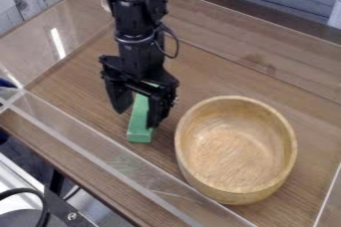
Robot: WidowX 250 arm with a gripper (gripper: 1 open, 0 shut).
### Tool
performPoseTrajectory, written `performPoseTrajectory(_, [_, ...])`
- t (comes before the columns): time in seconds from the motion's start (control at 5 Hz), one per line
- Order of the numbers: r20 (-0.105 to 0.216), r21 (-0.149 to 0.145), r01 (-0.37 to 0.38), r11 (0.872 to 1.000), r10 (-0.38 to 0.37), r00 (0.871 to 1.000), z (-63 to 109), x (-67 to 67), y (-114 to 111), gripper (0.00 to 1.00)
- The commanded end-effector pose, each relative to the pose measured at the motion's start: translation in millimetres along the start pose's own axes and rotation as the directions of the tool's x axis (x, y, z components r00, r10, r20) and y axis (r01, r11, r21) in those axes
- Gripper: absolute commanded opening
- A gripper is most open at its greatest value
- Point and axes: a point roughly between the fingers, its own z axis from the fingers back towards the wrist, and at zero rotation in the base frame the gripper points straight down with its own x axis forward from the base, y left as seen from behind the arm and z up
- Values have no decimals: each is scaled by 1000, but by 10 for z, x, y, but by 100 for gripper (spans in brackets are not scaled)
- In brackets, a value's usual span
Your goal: Put the green block in the brown bowl
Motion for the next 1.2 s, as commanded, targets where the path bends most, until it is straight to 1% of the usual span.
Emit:
performPoseTrajectory(0.0, [35,-2,-4,1000,4,999,72,53,10,100])
performPoseTrajectory(1.0, [63,-27,-22,999,23,998,162,58,24,100])
